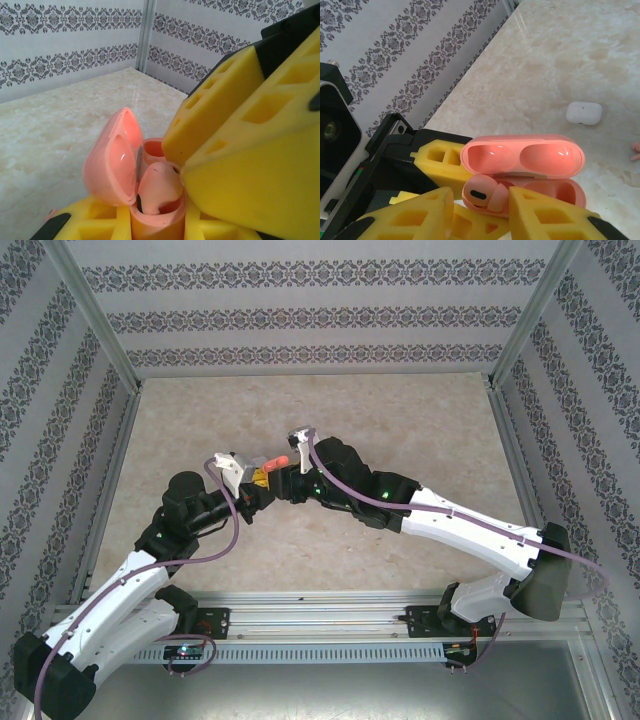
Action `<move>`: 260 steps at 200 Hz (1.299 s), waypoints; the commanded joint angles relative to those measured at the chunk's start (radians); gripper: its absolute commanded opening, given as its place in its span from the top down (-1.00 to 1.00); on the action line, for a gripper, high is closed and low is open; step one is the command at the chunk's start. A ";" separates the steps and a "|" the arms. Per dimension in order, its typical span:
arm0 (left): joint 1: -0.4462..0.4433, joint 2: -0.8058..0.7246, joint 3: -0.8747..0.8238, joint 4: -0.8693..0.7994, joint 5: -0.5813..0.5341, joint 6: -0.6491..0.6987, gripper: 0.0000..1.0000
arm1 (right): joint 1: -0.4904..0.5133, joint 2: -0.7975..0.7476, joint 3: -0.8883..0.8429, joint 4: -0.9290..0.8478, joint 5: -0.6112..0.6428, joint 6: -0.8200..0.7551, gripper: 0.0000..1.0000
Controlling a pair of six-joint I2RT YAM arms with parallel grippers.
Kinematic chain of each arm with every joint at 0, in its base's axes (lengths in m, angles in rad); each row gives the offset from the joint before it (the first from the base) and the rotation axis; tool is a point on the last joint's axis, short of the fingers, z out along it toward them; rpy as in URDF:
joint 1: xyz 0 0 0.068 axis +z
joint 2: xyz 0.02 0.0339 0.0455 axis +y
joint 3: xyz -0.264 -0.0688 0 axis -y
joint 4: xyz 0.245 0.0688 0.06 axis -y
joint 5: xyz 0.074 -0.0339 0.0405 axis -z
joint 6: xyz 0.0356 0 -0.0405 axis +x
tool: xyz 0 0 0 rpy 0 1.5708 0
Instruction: Insert the wireless bluetooth earbuds into the charging case
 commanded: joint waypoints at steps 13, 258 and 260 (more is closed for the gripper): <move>-0.002 -0.027 0.014 0.089 0.060 -0.008 1.00 | -0.006 0.000 0.038 -0.098 -0.018 0.005 0.23; -0.002 -0.251 0.007 -0.388 -0.040 0.111 1.00 | -0.321 0.316 0.206 -0.347 -0.151 0.046 0.15; -0.002 -0.250 0.008 -0.390 -0.042 0.112 1.00 | -0.322 0.340 0.223 -0.357 -0.152 0.042 0.15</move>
